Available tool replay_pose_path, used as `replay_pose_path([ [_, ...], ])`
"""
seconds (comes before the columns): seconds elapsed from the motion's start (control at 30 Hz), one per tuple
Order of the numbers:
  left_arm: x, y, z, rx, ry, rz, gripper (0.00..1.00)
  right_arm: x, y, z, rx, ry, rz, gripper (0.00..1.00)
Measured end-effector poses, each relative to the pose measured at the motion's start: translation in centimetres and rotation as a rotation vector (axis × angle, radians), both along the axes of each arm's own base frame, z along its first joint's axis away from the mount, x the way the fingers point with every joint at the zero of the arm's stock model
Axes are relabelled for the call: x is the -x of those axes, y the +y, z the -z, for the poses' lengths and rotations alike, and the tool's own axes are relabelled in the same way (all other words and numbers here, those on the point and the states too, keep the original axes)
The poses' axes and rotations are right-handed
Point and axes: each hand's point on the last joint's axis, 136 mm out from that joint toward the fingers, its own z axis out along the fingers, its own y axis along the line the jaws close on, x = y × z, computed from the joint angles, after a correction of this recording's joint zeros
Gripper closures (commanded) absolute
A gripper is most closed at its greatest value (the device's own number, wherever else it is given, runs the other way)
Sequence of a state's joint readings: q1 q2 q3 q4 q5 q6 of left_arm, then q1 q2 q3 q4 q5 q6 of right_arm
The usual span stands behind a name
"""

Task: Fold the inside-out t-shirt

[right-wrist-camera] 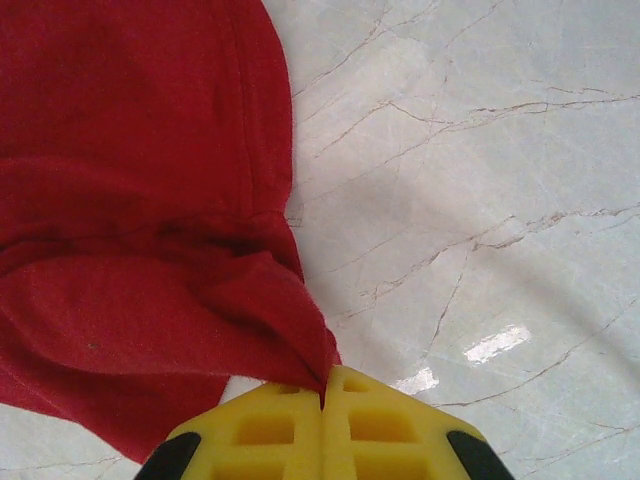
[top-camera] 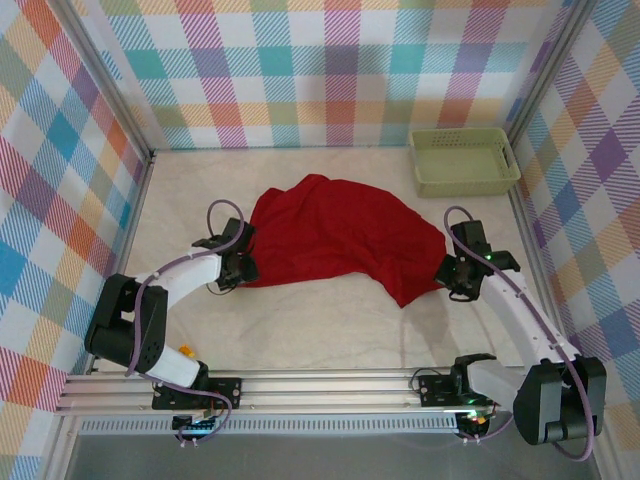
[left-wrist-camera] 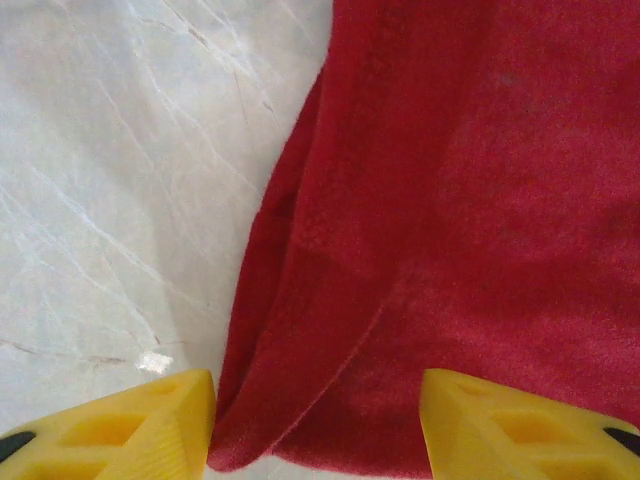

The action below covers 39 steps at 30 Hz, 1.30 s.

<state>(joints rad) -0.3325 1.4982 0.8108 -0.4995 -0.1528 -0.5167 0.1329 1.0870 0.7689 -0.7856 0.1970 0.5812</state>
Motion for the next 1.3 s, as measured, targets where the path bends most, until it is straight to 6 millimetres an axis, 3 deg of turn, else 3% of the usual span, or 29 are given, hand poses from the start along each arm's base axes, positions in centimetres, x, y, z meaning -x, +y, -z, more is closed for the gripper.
replay_pose_path([
  [0.2, 0.3, 1.2, 0.1, -0.048, 0.011, -0.039, 0.59, -0.4, -0.6, -0.4, 0.005, -0.012, 0.01, 1.0],
  [0.33, 0.4, 1.4, 0.3, -0.052, 0.018, -0.042, 0.68, -0.6, -1.7, -0.6, 0.001, -0.019, 0.053, 1.0],
  [0.63, 0.6, 1.6, 0.6, -0.056, 0.031, -0.047, 0.82, -1.9, -2.0, -1.4, 0.001, -0.046, 0.049, 1.0],
  [0.7, 0.6, 1.7, 0.4, -0.052, 0.021, -0.049, 0.84, -2.1, -2.1, -1.6, 0.002, -0.052, 0.053, 1.0],
  [0.83, 0.6, 1.9, -0.9, -0.032, -0.024, -0.059, 0.99, -2.6, -2.5, -2.1, 0.002, -0.067, 0.065, 1.0],
  [1.0, 0.9, 2.9, -2.2, 0.051, -0.09, -0.112, 1.0, -3.4, -2.8, -3.2, -0.005, -0.098, 0.078, 1.0],
  [1.1, 0.7, 3.0, -4.1, 0.116, -0.152, -0.125, 1.0, -4.0, -2.6, -4.4, -0.019, -0.125, 0.074, 1.0],
  [1.2, -0.3, 2.5, -7.5, 0.199, -0.249, -0.122, 1.0, -4.9, -2.2, -7.3, -0.042, -0.183, 0.056, 1.0],
  [1.3, -2.5, 2.2, -13.7, 0.279, -0.393, -0.116, 1.0, -6.3, -1.9, -12.6, -0.052, -0.291, 0.032, 1.0],
])
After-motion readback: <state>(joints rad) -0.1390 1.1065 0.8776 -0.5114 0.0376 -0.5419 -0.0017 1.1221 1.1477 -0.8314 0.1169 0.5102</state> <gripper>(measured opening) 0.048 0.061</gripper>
